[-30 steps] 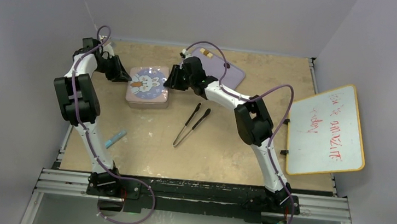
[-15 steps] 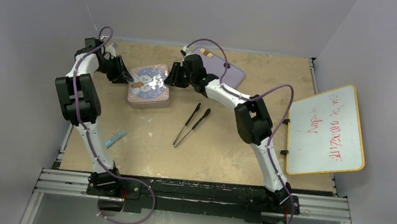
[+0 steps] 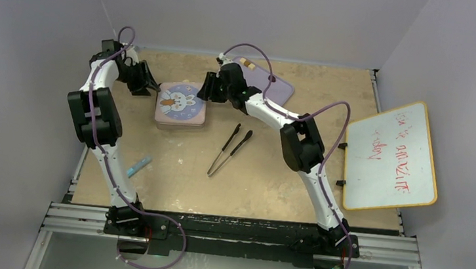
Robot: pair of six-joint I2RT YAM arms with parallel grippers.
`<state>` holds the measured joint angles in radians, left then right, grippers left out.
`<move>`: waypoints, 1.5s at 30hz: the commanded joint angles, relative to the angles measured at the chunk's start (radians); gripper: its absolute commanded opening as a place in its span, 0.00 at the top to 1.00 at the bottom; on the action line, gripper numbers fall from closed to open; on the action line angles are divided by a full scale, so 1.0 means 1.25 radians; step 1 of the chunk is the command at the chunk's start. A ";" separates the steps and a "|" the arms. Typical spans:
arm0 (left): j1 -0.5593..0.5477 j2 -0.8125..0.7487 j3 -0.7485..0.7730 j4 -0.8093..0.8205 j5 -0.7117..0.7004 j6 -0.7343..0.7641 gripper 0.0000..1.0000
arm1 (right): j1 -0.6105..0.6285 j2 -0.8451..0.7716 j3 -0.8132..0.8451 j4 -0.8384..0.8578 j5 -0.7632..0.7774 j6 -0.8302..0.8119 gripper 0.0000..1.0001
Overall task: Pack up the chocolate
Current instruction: Close the box lid on the packing box.
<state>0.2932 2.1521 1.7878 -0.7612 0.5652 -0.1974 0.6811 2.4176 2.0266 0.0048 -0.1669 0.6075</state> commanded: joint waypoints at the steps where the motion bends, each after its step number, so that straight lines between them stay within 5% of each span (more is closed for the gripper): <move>1: -0.003 0.024 0.061 -0.012 -0.030 -0.003 0.55 | -0.009 0.040 0.060 -0.027 0.014 -0.031 0.50; 8: -0.003 0.025 0.080 -0.040 -0.045 -0.003 0.54 | -0.018 0.086 0.111 -0.024 -0.005 -0.031 0.56; 16: -0.003 -0.051 0.020 0.037 -0.058 -0.044 0.38 | -0.018 0.105 0.112 0.026 -0.004 0.026 0.64; 26: 0.002 -0.026 -0.037 0.074 0.042 -0.051 0.42 | -0.029 0.091 0.040 0.085 0.018 0.118 0.70; 35: 0.002 -0.010 -0.040 0.086 0.091 -0.055 0.43 | -0.058 0.061 -0.082 0.255 -0.105 0.314 0.77; 45: 0.002 -0.059 -0.062 0.063 0.042 -0.051 0.49 | -0.068 0.042 -0.146 0.357 -0.141 0.459 0.84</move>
<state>0.2932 2.1460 1.7145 -0.6884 0.6392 -0.2531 0.6037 2.4931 1.8538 0.4168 -0.3130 1.0901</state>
